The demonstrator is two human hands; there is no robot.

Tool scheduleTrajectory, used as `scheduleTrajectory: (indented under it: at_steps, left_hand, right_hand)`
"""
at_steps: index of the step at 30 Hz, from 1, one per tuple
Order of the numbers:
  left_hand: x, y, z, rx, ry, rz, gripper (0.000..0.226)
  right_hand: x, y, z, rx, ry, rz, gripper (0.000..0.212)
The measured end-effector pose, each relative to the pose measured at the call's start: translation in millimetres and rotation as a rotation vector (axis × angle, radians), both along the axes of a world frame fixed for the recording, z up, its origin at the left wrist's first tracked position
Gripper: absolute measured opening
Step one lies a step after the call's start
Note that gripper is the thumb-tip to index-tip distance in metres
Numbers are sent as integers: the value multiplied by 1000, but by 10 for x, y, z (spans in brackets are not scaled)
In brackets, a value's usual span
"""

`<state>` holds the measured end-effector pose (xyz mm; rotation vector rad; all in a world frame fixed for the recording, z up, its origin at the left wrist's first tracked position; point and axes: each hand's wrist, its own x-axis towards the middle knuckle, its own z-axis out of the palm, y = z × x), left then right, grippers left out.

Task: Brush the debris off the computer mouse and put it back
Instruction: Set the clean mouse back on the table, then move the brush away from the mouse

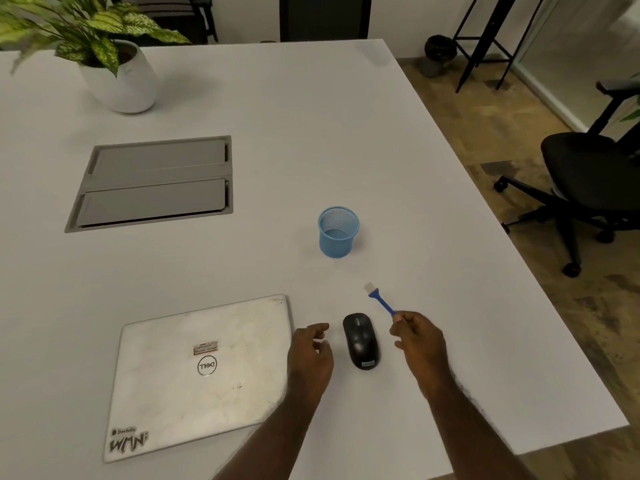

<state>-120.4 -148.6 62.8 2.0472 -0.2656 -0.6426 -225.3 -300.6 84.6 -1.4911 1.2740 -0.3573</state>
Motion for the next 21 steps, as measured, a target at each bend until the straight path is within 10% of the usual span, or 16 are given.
scheduleTrajectory:
  at_steps: [11, 21]
  left_hand:
    - [638, 911, 109, 400, -544, -133, 52]
    - [860, 1363, -159, 735, -577, -352, 69]
  right_hand:
    - [832, -461, 453, -185, -51, 35, 6]
    - [1551, -640, 511, -555, 164, 244, 24]
